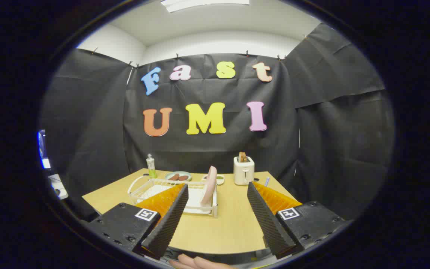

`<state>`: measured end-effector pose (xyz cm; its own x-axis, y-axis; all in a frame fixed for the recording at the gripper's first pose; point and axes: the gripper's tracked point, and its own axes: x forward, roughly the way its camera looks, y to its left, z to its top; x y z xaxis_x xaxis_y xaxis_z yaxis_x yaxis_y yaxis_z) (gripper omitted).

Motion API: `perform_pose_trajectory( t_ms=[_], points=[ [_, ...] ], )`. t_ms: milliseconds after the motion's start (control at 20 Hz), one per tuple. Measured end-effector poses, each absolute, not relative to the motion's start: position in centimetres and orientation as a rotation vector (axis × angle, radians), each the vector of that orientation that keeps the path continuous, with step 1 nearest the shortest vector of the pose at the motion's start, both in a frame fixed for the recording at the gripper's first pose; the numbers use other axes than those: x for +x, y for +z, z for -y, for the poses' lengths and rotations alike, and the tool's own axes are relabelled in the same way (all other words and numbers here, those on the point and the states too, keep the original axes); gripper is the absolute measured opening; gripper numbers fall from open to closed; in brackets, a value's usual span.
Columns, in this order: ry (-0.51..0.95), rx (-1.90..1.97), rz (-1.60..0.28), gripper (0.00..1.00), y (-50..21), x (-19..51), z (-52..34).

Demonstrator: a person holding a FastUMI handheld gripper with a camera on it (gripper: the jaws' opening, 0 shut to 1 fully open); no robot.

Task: Take the plate from the dish rack, then take the spoon from the basket and place it into the plate.

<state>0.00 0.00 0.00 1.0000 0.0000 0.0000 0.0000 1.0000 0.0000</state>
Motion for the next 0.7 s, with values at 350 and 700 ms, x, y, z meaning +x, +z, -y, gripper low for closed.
perform_pose_trajectory(
  t_ms=[350, 700],
  points=[
    [0.004, -0.041, 0.020, 1.00, -1.3, 0.1, -0.7],
    [0.004, -0.061, 0.045, 1.00, -1.2, 0.2, -0.5]
  ],
)
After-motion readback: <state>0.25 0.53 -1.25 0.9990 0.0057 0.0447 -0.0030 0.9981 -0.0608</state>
